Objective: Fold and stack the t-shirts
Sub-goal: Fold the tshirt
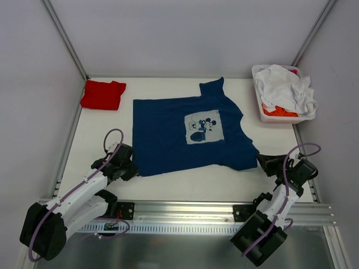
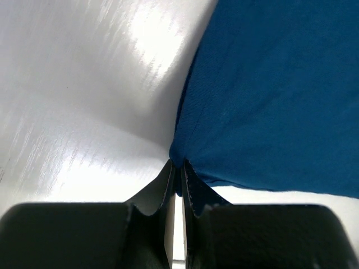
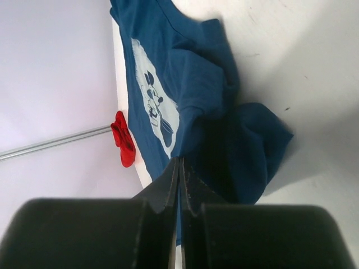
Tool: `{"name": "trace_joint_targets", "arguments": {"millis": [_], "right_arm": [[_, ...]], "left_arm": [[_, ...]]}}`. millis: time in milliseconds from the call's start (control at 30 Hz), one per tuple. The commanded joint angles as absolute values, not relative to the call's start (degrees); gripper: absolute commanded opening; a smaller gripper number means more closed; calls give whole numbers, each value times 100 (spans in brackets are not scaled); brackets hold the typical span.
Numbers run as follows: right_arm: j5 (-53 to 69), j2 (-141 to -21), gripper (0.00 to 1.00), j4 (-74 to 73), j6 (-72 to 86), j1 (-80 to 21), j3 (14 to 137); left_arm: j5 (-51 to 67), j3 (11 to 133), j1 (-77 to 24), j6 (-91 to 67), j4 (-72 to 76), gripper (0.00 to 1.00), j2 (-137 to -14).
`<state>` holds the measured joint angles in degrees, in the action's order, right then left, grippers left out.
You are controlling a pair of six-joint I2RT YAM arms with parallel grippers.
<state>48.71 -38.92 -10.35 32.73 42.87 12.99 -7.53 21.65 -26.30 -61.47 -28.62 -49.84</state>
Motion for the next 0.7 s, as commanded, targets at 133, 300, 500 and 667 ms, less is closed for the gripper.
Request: {"name": "trace_joint_targets", "arguments": {"millis": [133,300,500,667], "right_arm": [[4694,-3437,0,-809,3612,4219,1678],[4466,-3515,0,-466,3928,3903,1845],[3974,-3858,0,-36,4201,3332,2206],[3639,-4411,0,553,4307,2919,2399]], "left_arm": [[-1168,3066,-2672,-5757,-3384,0,-4579],[-1309,3497,-2681,-5608,-3401,0,-4842],[-1599,3937,-2663,-5467,-3401,0,-5097],[-1758,3990,-2479,-5476,-3384,0,-5194]]}}
